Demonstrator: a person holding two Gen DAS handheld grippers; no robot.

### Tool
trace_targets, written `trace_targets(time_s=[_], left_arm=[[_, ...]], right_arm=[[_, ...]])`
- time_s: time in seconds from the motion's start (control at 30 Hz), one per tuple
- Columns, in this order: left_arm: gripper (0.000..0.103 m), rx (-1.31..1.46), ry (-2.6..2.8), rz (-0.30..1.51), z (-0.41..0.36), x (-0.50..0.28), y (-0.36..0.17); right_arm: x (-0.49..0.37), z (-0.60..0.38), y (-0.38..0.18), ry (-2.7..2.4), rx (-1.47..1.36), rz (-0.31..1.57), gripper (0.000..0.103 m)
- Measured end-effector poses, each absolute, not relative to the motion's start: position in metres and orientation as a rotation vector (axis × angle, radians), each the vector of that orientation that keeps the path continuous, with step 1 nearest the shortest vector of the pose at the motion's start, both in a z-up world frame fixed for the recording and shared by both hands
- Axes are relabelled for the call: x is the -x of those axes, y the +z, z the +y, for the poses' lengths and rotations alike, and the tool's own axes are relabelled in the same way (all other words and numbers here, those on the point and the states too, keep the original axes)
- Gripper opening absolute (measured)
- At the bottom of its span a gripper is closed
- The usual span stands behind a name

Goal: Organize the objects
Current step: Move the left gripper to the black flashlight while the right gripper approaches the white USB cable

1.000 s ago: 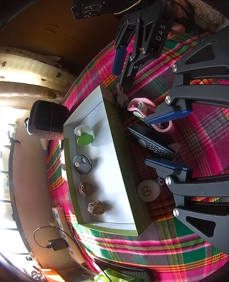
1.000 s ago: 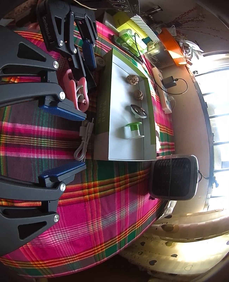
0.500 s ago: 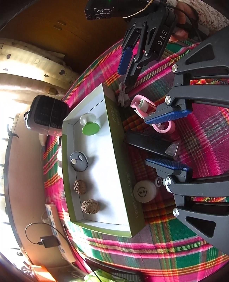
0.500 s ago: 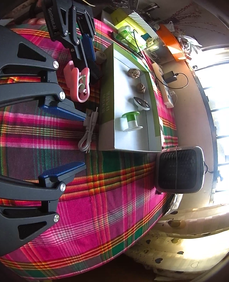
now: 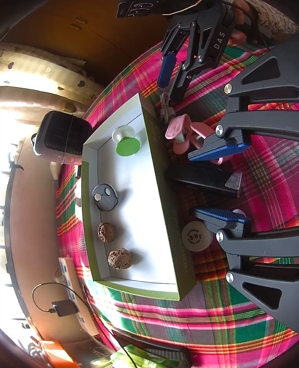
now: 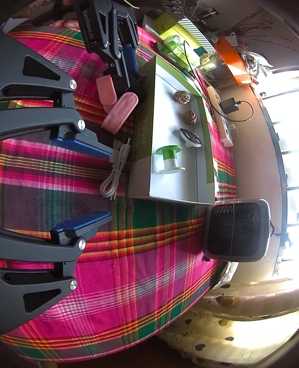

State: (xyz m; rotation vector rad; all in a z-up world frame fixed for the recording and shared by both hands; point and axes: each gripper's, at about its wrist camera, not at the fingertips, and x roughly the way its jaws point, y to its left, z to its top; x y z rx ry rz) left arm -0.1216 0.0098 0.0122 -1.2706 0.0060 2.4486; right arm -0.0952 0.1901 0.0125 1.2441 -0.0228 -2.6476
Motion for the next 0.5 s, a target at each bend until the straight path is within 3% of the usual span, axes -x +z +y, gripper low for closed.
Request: trace_targets(time_s=[0.5], left_arm=[[0.038, 1.286, 2.434, 0.014, 0.022, 0.115, 0.011]], right_arm=[[0.104, 0.178, 0.008, -2.515, -1.211, 0.181, 0.050]])
